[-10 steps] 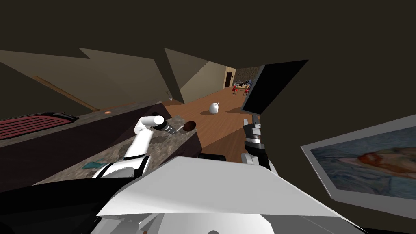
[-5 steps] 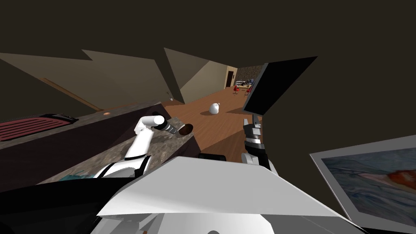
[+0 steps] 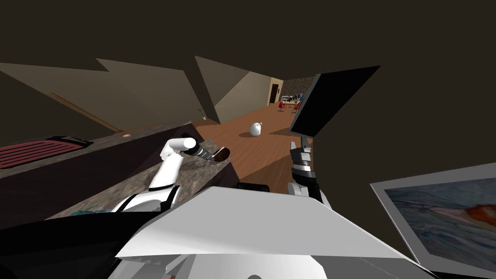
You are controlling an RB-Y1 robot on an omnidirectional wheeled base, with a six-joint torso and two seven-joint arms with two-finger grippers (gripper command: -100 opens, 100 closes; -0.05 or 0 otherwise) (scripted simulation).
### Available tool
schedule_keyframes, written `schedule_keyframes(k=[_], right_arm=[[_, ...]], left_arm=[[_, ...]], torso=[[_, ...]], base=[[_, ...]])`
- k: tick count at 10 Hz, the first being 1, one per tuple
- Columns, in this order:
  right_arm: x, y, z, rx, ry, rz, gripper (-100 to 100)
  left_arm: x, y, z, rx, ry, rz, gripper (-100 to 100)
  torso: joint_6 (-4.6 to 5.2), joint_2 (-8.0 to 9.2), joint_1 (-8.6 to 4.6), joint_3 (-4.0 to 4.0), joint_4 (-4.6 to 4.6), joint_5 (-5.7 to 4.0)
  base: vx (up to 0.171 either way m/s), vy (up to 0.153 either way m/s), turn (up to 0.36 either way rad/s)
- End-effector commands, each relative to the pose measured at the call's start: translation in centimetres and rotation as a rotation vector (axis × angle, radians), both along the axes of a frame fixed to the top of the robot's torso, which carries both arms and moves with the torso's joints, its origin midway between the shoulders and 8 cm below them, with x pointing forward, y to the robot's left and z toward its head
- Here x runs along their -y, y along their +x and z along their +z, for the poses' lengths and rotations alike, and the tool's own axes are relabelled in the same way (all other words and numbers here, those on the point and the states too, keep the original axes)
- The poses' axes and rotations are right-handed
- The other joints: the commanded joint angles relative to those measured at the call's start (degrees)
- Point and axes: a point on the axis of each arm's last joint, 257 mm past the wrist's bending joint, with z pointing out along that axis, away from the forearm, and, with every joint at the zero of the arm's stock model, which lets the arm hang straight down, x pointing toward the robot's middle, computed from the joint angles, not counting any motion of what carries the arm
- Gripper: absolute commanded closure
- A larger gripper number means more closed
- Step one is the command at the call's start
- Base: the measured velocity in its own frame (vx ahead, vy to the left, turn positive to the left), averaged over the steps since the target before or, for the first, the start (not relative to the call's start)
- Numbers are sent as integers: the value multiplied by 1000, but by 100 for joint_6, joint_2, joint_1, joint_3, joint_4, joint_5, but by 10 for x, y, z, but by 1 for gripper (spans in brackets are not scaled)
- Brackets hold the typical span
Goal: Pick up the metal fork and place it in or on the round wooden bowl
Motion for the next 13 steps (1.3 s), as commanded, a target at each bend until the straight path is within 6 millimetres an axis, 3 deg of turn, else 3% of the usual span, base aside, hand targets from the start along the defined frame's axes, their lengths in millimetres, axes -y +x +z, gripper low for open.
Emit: schedule_keyframes(k=[1, 3, 5, 6, 8, 10, 11, 13], right_arm=[[0, 0, 0, 0, 0, 0, 0], [0, 0, 0, 0, 0, 0, 0], [0, 0, 0, 0, 0, 0, 0], [0, 0, 0, 0, 0, 0, 0], [0, 0, 0, 0, 0, 0, 0], [0, 0, 0, 0, 0, 0, 0], [0, 0, 0, 0, 0, 0, 0], [0, 0, 0, 0, 0, 0, 0]], left_arm=[[9, 19, 2, 18, 4, -77, -100], [11, 31, 7, 25, -5, -93, -100], [4, 25, -5, -11, -23, -64, -100], [14, 44, 1, 17, -9, -145, -100], [15, 56, 6, 21, -18, -158, -100], [8, 48, -7, -20, -40, -123, -100], [16, 67, 2, 14, -18, -200, -100], [19, 80, 11, 28, -20, -224, -100]], torso=[[0, 0, 0, 0, 0, 0], [2, -3, -30, -2, 0, -7], [0, -6, -7, -4, -2, -2], [0, -4, 1, -2, -1, 0], [2, -7, -27, -4, -1, -6], [0, -2, -7, -1, -1, -2], [0, -1, 1, -1, -1, 0], [1, -2, -27, -1, 0, -6]], base=[[-4, -57, 222], [7, -66, 53], [8, -2, -7], [12, -50, 235], [8, -62, 49], [-2, -2, -9], [-1, -55, 171], [3, -62, 84]])
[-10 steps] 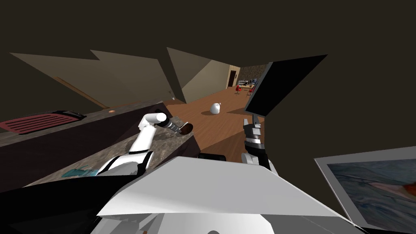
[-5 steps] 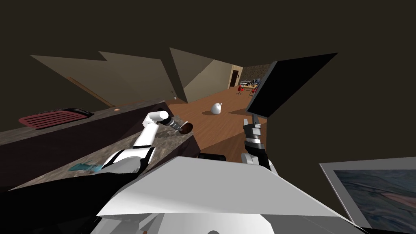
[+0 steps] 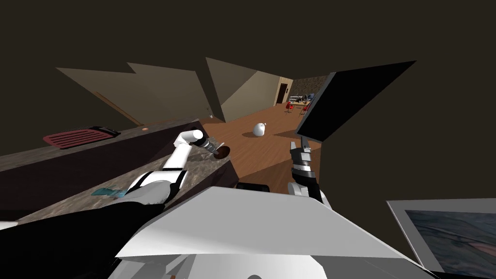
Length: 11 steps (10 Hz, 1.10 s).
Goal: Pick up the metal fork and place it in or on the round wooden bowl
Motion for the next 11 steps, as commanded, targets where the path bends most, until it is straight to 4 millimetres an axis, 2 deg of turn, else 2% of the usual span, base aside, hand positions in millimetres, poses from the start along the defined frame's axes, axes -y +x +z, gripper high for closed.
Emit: schedule_keyframes(k=[1, 3, 4, 6, 9, 10, 11], right_arm=[[0, 0, 0, 0, 0, 0, 0], [0, 0, 0, 0, 0, 0, 0], [0, 0, 0, 0, 0, 0, 0], [0, 0, 0, 0, 0, 0, 0], [0, 0, 0, 0, 0, 0, 0], [0, 0, 0, 0, 0, 0, 0], [0, 0, 0, 0, 0, 0, 0]], left_arm=[[-4, 0, -4, -18, -12, 11, -100], [-9, -7, -15, -53, -27, 39, -100], [-4, 11, -6, -19, -5, -30, -100], [-2, 22, 2, -11, -10, -45, -100], [-10, 12, -13, -58, -31, -6, -100], [-8, 27, -5, -27, -5, -67, -100], [-7, 34, 0, -26, -10, -78, -100]], torso=[[0, 0, 0, 0, 0, 0], [-3, 1, 21, 0, -1, 6], [-3, 2, 24, 1, 0, 7], [-1, 3, -7, 2, 1, -1], [-3, 1, 20, 0, -1, 6], [-3, 2, 24, 1, 0, 7], [-7, 3, 4, 2, 1, 2]], base=[[6, -9, -16], [2, 7, -3], [-4, -54, 233], [3, -63, 53], [2, -1, -6], [-4, -57, 232], [-4, -80, 129]])
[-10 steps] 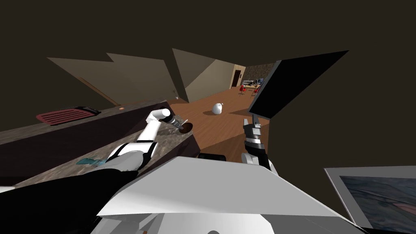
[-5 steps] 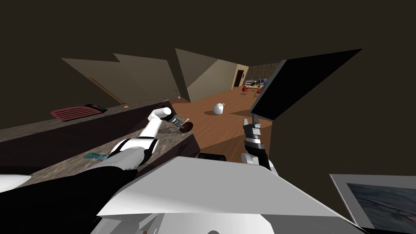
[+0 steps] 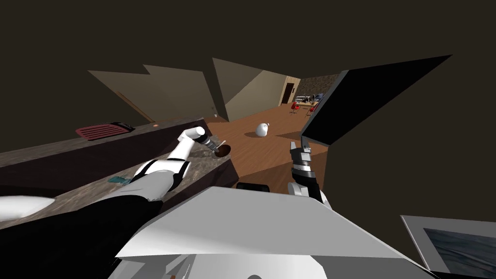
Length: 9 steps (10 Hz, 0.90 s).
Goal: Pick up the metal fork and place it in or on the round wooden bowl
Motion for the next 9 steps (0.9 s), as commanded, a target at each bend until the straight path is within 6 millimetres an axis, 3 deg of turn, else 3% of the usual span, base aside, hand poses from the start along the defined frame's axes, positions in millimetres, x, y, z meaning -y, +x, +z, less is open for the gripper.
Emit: schedule_keyframes(k=[1, 2, 3, 5, 9], right_arm=[[0, 0, 0, 0, 0, 0, 0], [0, 0, 0, 0, 0, 0, 0], [0, 0, 0, 0, 0, 0, 0], [0, 0, 0, 0, 0, 0, 0], [0, 0, 0, 0, 0, 0, 0]], left_arm=[[0, 4, 2, -7, -9, 1, -100], [-4, -2, -5, -29, -18, 19, -100], [-3, 15, 7, 12, 12, -40, -100], [0, 26, 19, 30, 12, -62, -100], [-10, 12, 1, -28, -14, -9, -100]], torso=[[0, 0, 0, 0, 0, 0], [1, -2, 6, -1, -1, 1], [-1, -2, 19, -2, -1, 4], [-1, -1, 2, 0, 0, 1], [-2, -1, 31, -1, -1, 8]], base=[[2, -45, -26], [5, -12, -25], [3, -43, 195], [-3, -61, 74], [0, 0, -4]])
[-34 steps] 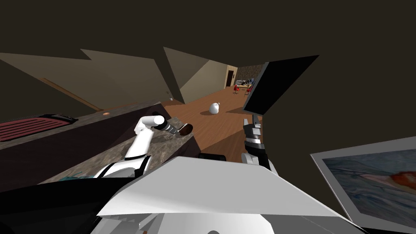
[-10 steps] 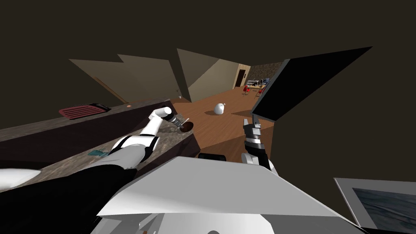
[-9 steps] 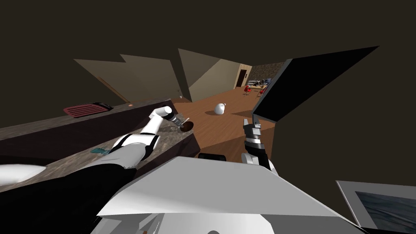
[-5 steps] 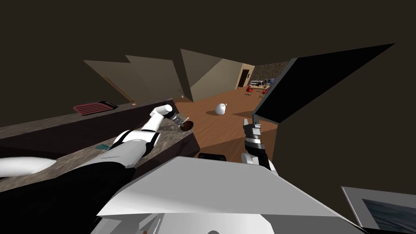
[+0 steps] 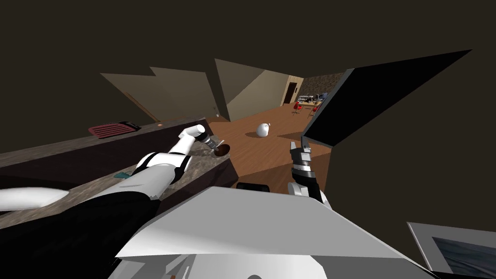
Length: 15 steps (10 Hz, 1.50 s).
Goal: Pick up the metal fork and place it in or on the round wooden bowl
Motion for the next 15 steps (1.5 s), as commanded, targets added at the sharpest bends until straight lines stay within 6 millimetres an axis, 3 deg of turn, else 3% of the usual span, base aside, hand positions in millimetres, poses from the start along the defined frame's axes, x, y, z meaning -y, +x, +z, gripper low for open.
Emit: schedule_keyframes(k=[1, 3, 5, 6, 8, 10, 11, 13, 15], right_arm=[[0, 0, 0, 0, 0, 0, 0], [0, 0, 0, 0, 0, 0, 0], [0, 0, 0, 0, 0, 0, 0], [0, 0, 0, 0, 0, 0, 0], [0, 0, 0, 0, 0, 0, 0], [0, 0, 0, 0, 0, 0, 0], [0, 0, 0, 0, 0, 0, 0], [0, 0, 0, 0, 0, 0, 0], [0, 0, 0, 0, 0, 0, 0]], left_arm=[[-4, 13, 10, 30, 28, -41, -100], [-5, 18, 17, 30, 18, -43, -100], [-10, 10, 8, 0, 5, -16, -100], [-15, 23, 20, 37, 40, -58, -100], [-14, 29, 31, 45, 32, -62, -100], [-20, 18, 19, 9, 16, -28, -100], [-27, 31, 33, 52, 55, -68, -100], [-25, 37, 46, 65, 50, -76, -100], [-29, 30, 39, 43, 39, -52, -100]], torso=[[0, 0, 0, 0, 0, 0], [1, 6, -34, 4, 2, -8], [1, -4, -10, -2, -1, -3], [0, -4, -1, -2, -1, 0], [1, 0, -30, 1, 1, -8], [1, 2, -11, 1, 0, -3], [0, 1, -2, 1, 0, 0], [1, 4, -29, 3, 1, -7], [3, 0, -13, 0, 0, -4]], base=[[-23, -58, 216], [-3, -69, 60], [12, 2, -12], [0, -56, 213], [-2, -60, 64], [-3, -5, -15], [-3, -51, 222], [-8, -61, 65], [0, -6, -15]])
